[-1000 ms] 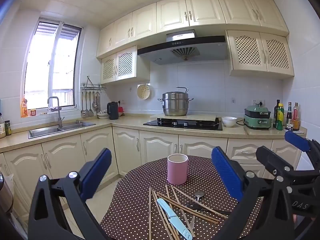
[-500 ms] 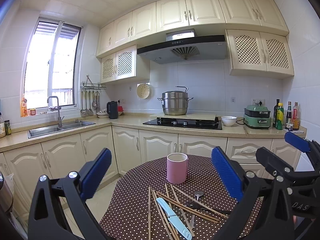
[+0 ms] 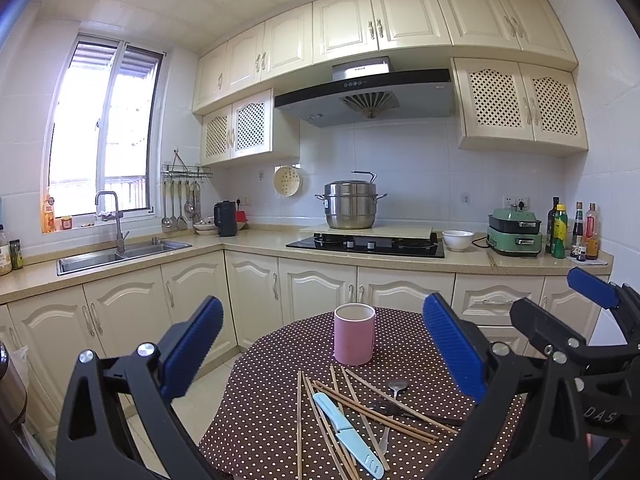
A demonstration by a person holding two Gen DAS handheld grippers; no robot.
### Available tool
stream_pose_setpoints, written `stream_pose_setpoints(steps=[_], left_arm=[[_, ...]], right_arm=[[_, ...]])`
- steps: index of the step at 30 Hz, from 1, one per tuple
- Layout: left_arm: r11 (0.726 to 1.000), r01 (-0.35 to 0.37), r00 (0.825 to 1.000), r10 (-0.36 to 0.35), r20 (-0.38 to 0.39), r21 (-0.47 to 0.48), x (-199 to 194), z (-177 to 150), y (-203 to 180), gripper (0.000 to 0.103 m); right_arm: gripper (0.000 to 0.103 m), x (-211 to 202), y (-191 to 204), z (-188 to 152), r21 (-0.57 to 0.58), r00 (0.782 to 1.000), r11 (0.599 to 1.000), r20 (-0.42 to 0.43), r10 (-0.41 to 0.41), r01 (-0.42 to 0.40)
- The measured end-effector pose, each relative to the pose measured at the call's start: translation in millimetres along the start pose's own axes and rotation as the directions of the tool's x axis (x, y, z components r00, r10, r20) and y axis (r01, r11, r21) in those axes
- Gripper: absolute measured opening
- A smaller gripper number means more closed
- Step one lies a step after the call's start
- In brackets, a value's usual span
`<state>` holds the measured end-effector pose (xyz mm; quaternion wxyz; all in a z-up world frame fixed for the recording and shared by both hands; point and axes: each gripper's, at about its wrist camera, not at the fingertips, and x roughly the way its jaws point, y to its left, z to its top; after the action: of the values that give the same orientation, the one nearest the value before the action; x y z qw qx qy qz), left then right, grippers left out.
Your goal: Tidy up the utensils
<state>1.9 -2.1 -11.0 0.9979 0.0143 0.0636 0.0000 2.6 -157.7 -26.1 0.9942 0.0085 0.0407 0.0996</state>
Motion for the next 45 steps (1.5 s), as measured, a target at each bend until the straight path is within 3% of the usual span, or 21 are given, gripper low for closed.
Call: stream_pose_setpoints(steps=[45], left_arm=[[1.000,-0.018,0.999,0.017,-0.027,-0.004,7.7,1.1,7.5,0.098]], right_arm=[[0.098,7.3,3.2,4.3,0.003,0.999,1.000,-0.036,0.031,-0.031]])
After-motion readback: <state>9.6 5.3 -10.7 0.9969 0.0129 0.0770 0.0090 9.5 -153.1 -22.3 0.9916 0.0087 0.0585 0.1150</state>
